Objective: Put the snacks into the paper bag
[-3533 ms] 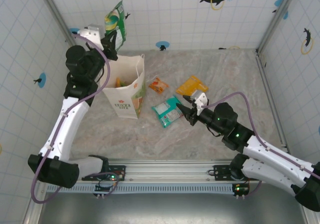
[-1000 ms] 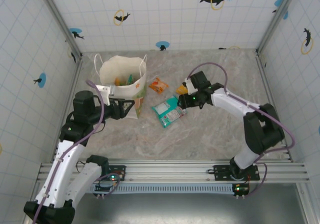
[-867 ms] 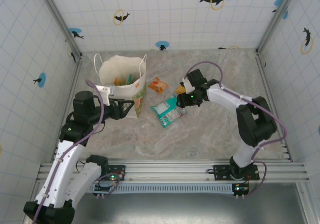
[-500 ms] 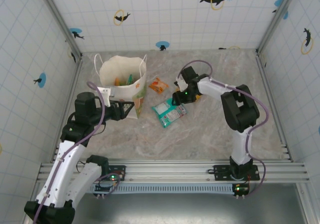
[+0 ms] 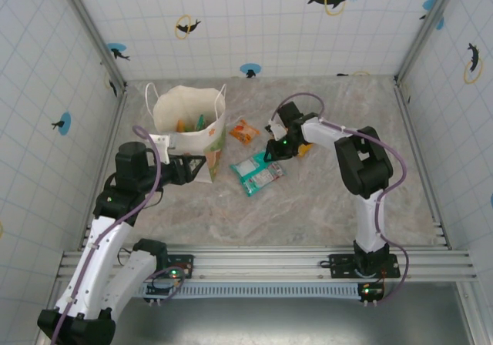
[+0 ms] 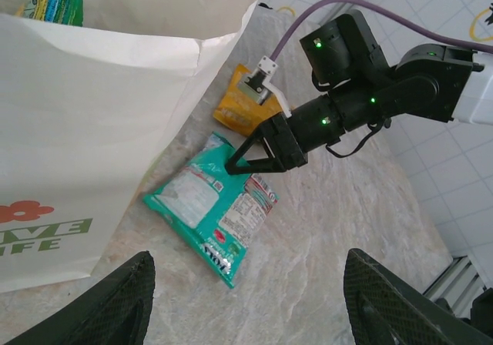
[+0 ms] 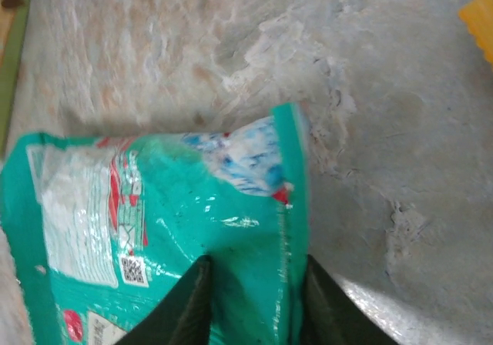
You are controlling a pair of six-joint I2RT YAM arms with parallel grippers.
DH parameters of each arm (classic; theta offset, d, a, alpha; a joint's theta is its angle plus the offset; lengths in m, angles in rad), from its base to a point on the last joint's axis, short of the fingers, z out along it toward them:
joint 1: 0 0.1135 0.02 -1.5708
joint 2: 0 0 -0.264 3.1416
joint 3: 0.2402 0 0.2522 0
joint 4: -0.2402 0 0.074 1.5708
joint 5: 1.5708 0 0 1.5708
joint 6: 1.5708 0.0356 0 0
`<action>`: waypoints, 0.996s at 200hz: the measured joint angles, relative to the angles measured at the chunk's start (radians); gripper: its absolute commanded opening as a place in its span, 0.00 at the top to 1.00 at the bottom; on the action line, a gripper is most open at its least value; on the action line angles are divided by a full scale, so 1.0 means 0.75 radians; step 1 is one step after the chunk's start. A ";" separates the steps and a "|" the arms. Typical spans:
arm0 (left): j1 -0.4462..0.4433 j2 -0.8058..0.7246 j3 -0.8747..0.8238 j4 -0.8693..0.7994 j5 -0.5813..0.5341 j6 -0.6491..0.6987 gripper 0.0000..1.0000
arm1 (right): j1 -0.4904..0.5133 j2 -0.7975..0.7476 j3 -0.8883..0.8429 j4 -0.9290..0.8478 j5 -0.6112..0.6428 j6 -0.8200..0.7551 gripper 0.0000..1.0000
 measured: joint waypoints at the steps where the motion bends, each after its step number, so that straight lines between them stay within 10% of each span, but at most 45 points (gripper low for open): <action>1: 0.000 0.000 0.000 0.000 0.000 0.000 0.35 | 0.000 0.000 0.000 0.001 -0.001 0.003 0.78; 63: 0.000 0.015 -0.024 0.012 0.001 0.001 0.36 | -0.002 -0.119 -0.143 0.104 -0.017 0.021 1.00; 199: 0.000 0.087 0.025 -0.051 0.060 0.264 0.38 | 0.210 -0.946 -0.689 0.374 0.249 -0.218 1.00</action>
